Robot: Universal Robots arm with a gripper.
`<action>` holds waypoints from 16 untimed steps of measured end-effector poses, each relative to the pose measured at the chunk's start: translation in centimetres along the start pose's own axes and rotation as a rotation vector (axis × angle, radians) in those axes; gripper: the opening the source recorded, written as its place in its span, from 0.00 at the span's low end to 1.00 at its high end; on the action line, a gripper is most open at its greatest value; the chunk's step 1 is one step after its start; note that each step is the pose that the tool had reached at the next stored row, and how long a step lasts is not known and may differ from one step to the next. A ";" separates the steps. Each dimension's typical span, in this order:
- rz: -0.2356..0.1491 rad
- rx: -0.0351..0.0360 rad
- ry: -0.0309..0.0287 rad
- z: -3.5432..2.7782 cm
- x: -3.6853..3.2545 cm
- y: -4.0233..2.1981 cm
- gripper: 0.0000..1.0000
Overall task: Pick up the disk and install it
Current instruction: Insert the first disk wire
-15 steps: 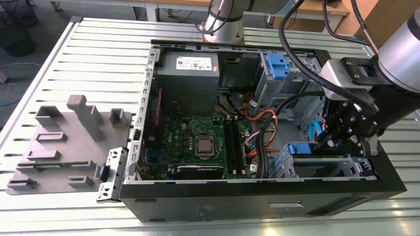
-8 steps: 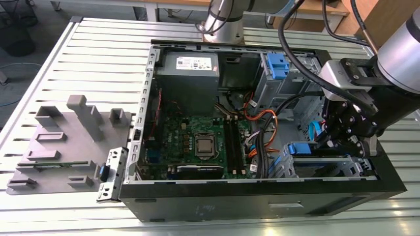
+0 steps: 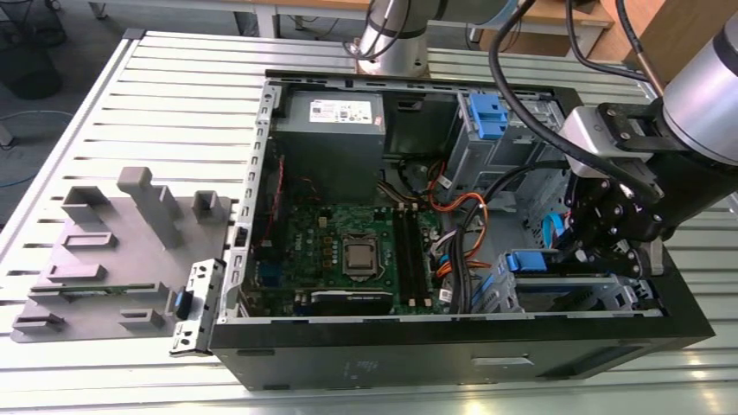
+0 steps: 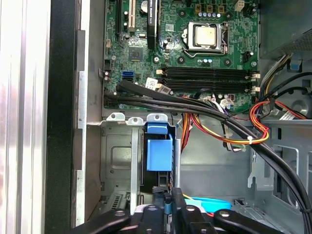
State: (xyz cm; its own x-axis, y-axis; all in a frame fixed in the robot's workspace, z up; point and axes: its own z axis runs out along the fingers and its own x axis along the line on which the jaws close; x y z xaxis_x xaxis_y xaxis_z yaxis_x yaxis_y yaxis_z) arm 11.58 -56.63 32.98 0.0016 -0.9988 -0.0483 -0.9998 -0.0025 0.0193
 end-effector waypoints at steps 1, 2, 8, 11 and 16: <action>0.000 0.0000 0.0000 0.00 0.00 0.00 0.24; 0.000 0.0000 0.0001 0.00 0.00 0.00 0.24; 0.000 0.0000 0.0001 -0.07 -0.01 0.00 0.24; 0.000 0.0000 0.0000 -0.55 -0.03 0.01 0.24; 0.000 0.0000 0.0000 -1.31 -0.06 0.03 0.24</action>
State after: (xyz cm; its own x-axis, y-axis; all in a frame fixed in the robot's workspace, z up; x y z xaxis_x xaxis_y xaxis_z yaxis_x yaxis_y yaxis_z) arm 11.58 -56.63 34.29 0.0016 -0.9988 -0.0483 -0.9998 -0.0025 0.0193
